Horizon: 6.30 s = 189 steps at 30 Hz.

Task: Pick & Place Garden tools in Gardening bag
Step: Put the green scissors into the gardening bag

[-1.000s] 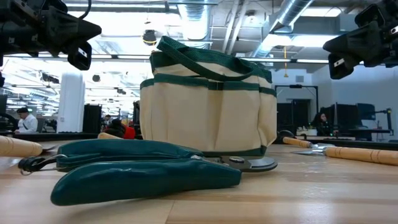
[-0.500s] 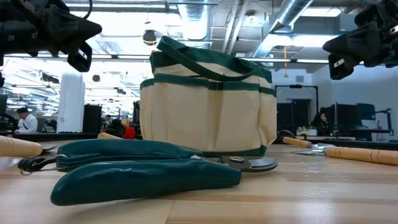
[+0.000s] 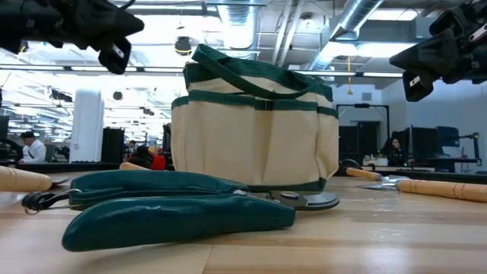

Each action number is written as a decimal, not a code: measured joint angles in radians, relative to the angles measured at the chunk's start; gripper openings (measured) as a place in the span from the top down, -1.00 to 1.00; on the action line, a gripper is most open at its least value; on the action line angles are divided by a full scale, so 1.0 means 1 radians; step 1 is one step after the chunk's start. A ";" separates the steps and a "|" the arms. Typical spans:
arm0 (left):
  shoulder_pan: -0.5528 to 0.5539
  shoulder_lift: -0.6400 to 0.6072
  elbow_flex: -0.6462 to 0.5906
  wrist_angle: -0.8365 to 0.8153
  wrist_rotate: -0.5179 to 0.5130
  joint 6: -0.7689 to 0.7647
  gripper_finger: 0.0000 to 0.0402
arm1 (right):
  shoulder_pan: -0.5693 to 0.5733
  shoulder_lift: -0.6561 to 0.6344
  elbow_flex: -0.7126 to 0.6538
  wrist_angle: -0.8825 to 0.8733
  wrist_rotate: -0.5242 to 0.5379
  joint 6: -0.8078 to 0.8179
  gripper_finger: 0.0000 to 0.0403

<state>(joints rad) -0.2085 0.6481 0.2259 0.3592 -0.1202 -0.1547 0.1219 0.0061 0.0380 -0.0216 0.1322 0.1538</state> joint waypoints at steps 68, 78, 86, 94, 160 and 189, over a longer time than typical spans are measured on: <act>-0.398 1.042 0.470 0.119 -0.107 -0.485 0.13 | 0.000 0.000 0.000 0.007 0.000 -0.006 1.00; -0.398 1.143 0.469 0.227 -0.087 -0.635 0.20 | 0.000 0.000 0.000 0.008 0.000 -0.005 1.00; -0.398 1.196 0.524 0.240 -0.056 -0.631 0.22 | 0.002 0.000 0.000 0.008 0.000 -0.003 1.00; -0.387 1.290 0.586 0.233 -0.034 -0.637 0.22 | 0.002 0.000 0.000 0.007 0.000 -0.003 1.00; -0.426 1.292 1.214 -0.960 -0.239 -0.677 1.00 | 0.002 0.000 0.000 0.007 0.000 -0.003 1.00; -0.346 1.316 1.119 -0.812 -0.037 -0.725 0.06 | 0.002 0.000 0.000 0.006 0.000 -0.003 1.00</act>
<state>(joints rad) -0.5550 1.9640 1.3453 -0.4531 -0.1567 -0.8802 0.1234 0.0063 0.0380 -0.0152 0.1318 0.1505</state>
